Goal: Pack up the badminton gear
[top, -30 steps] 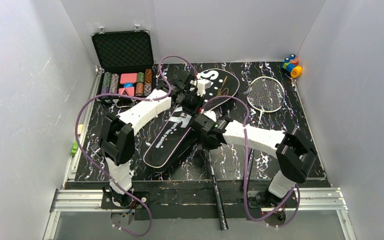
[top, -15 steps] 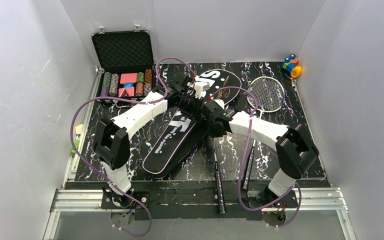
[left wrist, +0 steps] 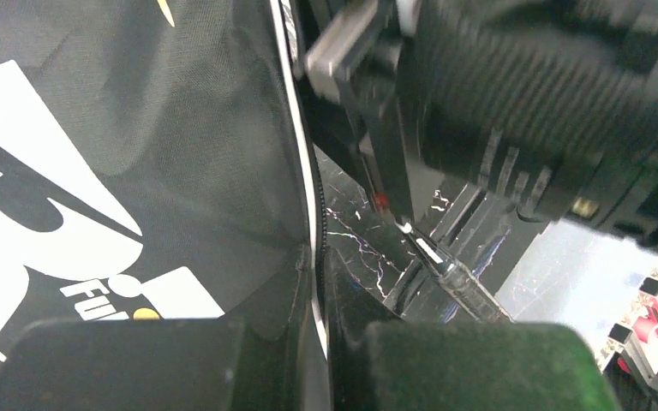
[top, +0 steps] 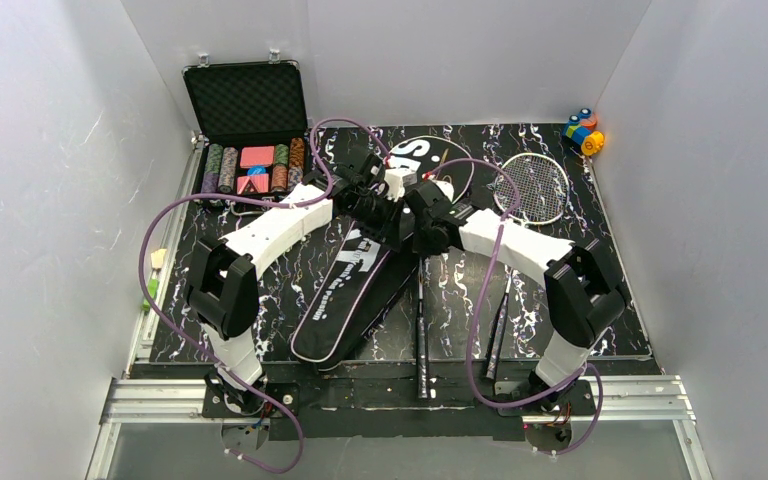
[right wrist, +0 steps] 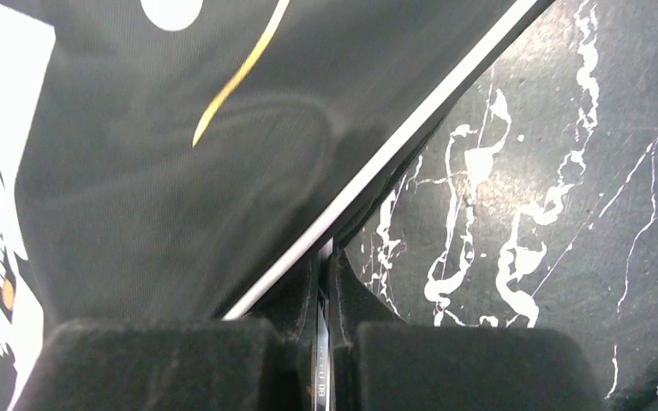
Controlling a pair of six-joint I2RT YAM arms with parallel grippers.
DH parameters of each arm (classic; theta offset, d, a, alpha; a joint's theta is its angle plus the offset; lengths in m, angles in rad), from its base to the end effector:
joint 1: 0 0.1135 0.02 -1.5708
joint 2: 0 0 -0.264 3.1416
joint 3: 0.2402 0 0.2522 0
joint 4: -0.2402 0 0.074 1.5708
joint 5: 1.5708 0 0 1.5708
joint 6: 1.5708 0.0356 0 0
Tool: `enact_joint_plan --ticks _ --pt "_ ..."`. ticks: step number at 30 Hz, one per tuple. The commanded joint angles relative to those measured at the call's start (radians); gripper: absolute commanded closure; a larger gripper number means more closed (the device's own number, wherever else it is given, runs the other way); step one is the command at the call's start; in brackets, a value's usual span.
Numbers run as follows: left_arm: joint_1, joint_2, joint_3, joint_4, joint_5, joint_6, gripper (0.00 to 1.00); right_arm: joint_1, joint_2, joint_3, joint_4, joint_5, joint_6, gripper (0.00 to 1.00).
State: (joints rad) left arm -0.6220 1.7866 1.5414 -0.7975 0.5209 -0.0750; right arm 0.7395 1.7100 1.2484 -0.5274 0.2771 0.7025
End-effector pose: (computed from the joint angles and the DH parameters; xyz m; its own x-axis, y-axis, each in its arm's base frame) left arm 0.2998 -0.2367 0.2795 -0.7532 0.4600 -0.4703 0.6546 0.5949 -0.4664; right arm 0.2741 0.2369 0.2291 -0.8182 0.0949 -0.5671 -0.0111 0.9835 0.1806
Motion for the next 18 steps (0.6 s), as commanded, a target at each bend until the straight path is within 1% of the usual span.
enact_joint_plan --ticks 1,8,13,16,17,18 --pt "-0.014 -0.064 -0.005 -0.031 0.111 0.011 1.00 -0.052 -0.045 0.052 0.120 0.019 0.060 0.99" --pt "-0.014 -0.054 -0.004 -0.039 0.140 0.011 1.00 -0.112 -0.006 0.046 0.167 -0.042 0.141 0.99" --pt "-0.015 -0.052 -0.016 -0.029 0.145 0.008 1.00 -0.119 0.016 0.070 0.202 -0.100 0.162 0.99" --pt "-0.014 -0.041 -0.021 -0.026 0.151 0.010 1.00 -0.119 0.010 0.055 0.244 -0.149 0.170 0.99" --pt "-0.014 -0.036 -0.021 -0.026 0.152 0.010 1.00 -0.118 0.009 0.043 0.263 -0.175 0.173 0.95" --pt "-0.014 -0.030 -0.021 -0.026 0.151 0.011 1.00 -0.118 0.005 0.031 0.278 -0.197 0.173 0.87"
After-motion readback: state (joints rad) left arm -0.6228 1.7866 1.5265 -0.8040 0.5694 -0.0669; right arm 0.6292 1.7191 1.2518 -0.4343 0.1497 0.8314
